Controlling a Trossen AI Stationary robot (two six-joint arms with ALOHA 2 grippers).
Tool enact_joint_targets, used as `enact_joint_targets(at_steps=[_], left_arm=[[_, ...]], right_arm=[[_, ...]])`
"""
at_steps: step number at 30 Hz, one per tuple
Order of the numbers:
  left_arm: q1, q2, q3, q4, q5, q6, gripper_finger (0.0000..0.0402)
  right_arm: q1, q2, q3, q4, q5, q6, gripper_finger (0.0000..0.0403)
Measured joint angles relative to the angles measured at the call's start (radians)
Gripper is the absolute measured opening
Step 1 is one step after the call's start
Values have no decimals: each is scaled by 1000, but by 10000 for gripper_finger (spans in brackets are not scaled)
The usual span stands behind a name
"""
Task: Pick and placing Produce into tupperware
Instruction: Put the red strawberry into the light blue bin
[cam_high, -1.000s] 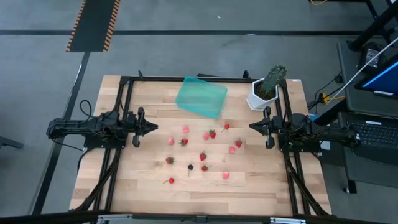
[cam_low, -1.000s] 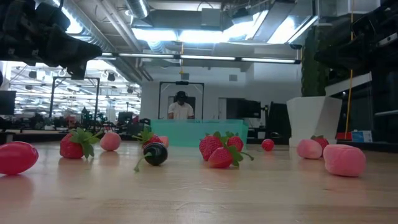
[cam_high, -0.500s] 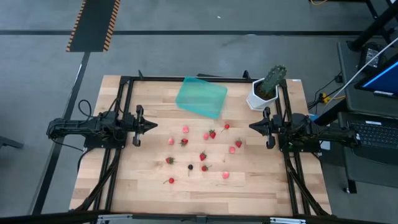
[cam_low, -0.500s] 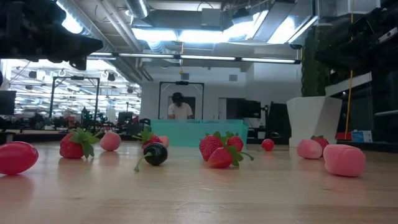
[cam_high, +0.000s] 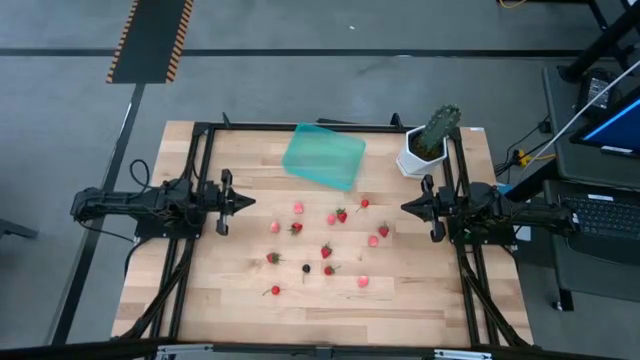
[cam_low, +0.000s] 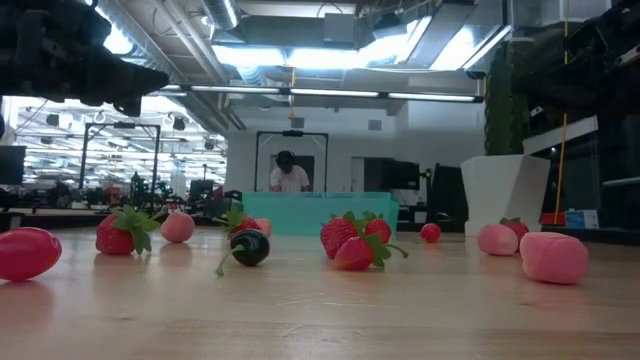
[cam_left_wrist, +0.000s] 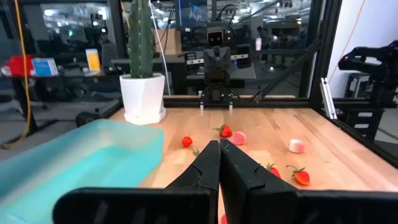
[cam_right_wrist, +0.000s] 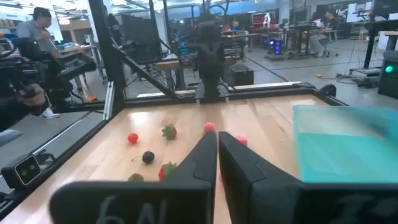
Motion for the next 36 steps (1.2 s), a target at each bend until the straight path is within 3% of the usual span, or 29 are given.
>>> enact_joint_targets(at_steps=[7,13,19,31,36], left_arm=[[0,70,0,59,15,-68,1],[0,102,0,133,138,-70,0],[0,153,0,139,70,-75,0],[0,515,1,582,80,-39,0],[30,652,67,631,95,-18,0]], right_arm=[[1,2,0,0,0,81,21],[1,32,0,0,-1,40,18],[1,126,0,29,-6,64,6],[1,307,0,371,-6,-26,5],[1,356,38,382,-6,-44,12]])
